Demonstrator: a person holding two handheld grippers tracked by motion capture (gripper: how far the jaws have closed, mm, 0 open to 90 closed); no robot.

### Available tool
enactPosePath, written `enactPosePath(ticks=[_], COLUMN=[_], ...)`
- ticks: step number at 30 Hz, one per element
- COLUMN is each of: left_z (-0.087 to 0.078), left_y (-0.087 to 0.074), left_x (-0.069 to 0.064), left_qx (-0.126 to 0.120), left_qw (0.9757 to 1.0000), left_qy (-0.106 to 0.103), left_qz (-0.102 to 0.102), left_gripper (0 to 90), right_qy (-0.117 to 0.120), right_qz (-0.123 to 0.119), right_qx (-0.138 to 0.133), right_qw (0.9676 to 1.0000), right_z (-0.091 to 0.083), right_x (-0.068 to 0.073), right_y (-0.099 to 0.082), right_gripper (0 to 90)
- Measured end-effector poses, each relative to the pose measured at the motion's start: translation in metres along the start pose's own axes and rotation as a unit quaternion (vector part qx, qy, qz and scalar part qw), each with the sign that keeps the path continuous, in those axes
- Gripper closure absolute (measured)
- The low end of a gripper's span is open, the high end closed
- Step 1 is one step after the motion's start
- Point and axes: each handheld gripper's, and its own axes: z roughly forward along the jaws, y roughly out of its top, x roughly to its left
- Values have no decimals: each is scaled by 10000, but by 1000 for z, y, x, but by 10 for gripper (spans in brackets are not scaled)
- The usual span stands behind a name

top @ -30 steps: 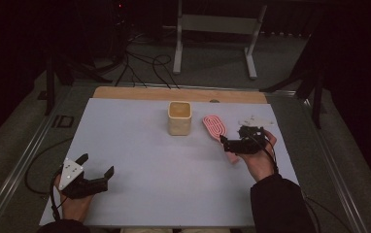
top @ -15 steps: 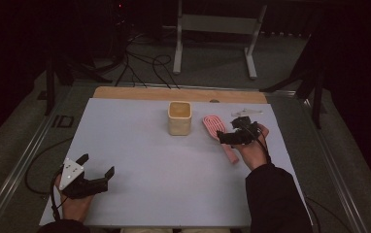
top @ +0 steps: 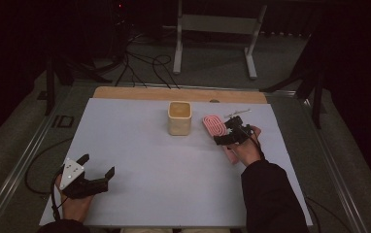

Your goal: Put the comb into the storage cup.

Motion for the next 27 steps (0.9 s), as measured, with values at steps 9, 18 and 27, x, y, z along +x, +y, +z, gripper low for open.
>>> enactPosePath(ticks=[9, 18, 27], left_z=[1, 2, 2], left_y=[0, -1, -1], left_x=[0, -1, -1], left_qx=[19, 51, 70], left_qw=[10000, 10000, 10000], left_qy=[-14, -32, -44], left_qz=[-5, -6, -12], left_gripper=[0, 0, 0], right_qy=[126, 329, 384], right_qz=[23, 105, 121], right_qx=[370, 619, 869], right_qw=[9992, 9975, 9954], right_z=[18, 31, 39], right_x=[-6, -8, -10], right_y=[-2, -3, -4], right_gripper=[175, 317, 516])
